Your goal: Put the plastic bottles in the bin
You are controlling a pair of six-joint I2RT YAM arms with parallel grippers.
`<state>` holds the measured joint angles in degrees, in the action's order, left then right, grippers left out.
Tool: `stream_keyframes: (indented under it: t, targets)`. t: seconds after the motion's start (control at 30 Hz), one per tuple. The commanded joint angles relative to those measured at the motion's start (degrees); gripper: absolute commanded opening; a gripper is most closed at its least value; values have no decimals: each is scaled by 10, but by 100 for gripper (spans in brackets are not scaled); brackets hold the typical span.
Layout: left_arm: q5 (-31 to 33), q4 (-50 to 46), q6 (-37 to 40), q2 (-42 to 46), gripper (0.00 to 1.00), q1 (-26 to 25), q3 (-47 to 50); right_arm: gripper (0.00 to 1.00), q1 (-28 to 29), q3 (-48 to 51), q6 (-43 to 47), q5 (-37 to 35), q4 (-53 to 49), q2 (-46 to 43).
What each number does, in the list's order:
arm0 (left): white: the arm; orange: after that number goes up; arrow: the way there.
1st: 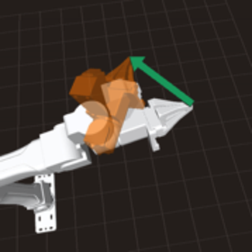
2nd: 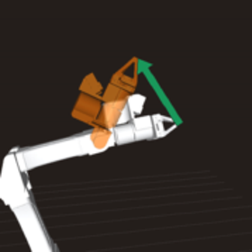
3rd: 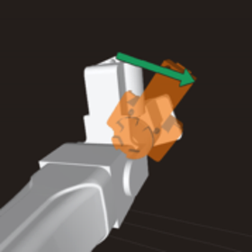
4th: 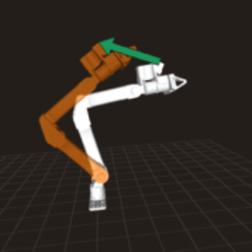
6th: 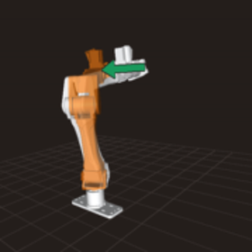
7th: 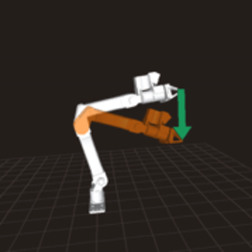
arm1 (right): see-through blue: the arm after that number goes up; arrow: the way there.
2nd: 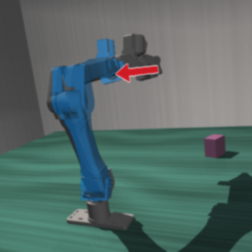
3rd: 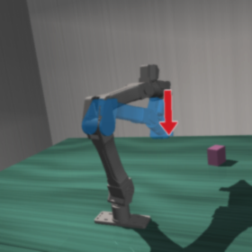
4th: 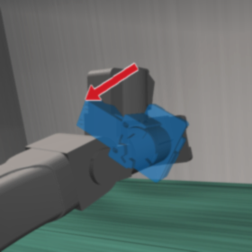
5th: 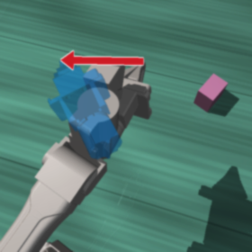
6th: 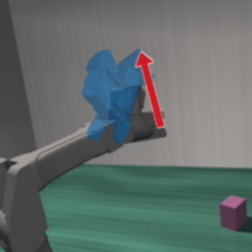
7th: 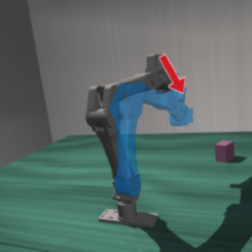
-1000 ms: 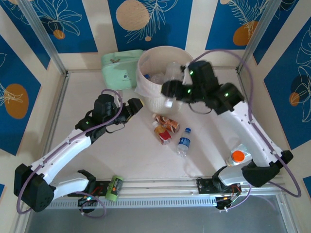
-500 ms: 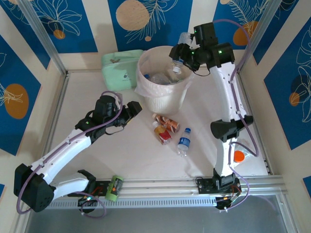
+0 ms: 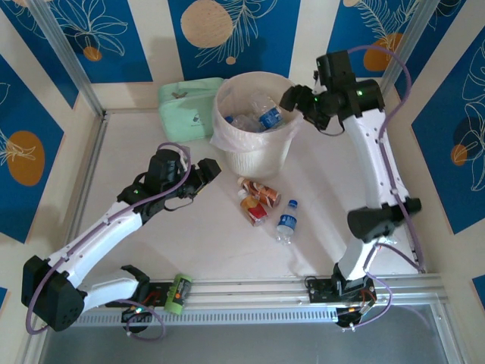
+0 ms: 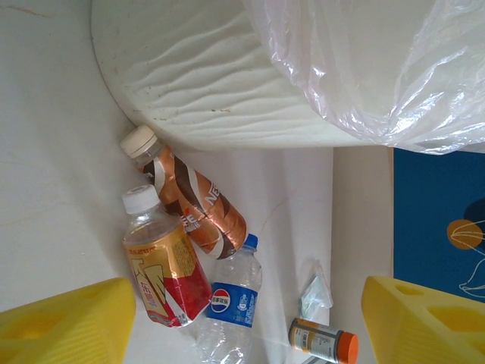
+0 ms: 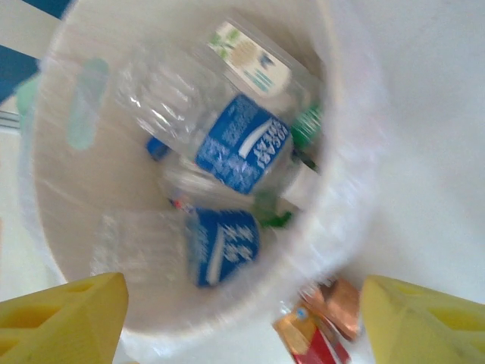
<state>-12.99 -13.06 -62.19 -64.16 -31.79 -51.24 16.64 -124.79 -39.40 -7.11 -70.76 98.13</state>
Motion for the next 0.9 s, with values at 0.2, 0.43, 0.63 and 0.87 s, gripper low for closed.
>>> stream_keyframes:
  t: [0.2,0.43,0.63,0.87]
  targets:
    - [21,-24,24,11,77,0,-11,78,38,451,-71,-64,108,-243]
    - [14,-14,24,6,76,0,-8,78,71,677,-154,-9,192,-288]
    - [8,1,27,9,77,0,-9,78,69,731,-164,48,248,-247]
    - [-1,47,7,19,77,0,23,77,69,740,-155,49,258,-192]
